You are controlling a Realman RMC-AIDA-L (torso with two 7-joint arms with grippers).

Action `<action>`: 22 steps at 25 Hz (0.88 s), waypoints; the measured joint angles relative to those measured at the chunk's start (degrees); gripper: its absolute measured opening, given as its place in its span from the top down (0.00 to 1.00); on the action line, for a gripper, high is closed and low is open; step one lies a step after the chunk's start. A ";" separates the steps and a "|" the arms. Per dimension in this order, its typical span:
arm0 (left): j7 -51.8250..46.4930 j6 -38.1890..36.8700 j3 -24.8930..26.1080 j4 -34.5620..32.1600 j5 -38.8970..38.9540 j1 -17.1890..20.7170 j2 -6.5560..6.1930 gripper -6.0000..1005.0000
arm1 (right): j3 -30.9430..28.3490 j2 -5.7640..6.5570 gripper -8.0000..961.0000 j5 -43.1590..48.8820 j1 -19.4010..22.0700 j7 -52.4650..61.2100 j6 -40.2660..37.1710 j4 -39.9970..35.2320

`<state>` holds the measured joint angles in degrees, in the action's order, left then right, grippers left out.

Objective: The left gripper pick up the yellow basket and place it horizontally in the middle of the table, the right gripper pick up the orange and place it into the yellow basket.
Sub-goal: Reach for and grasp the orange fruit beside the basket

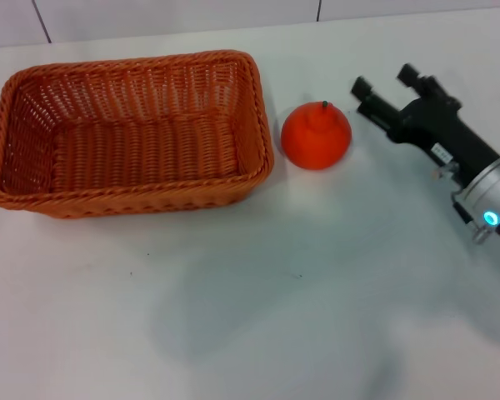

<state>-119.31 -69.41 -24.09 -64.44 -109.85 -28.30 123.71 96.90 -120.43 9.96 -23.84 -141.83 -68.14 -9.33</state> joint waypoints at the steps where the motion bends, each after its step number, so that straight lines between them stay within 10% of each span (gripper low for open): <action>1: 0.45 0.08 -0.02 0.01 0.02 -0.08 0.06 0.11 | 0.00 0.00 0.02 0.00 0.00 0.00 0.00 0.00; 22: 3.16 -0.27 -2.84 3.11 0.97 0.30 0.09 0.11 | 1.44 -0.04 0.02 4.88 -3.20 3.96 8.52 -0.08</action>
<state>-116.15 -69.68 -26.93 -61.33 -108.88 -28.00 123.80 98.34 -120.47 14.84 -27.03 -137.87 -59.62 -9.41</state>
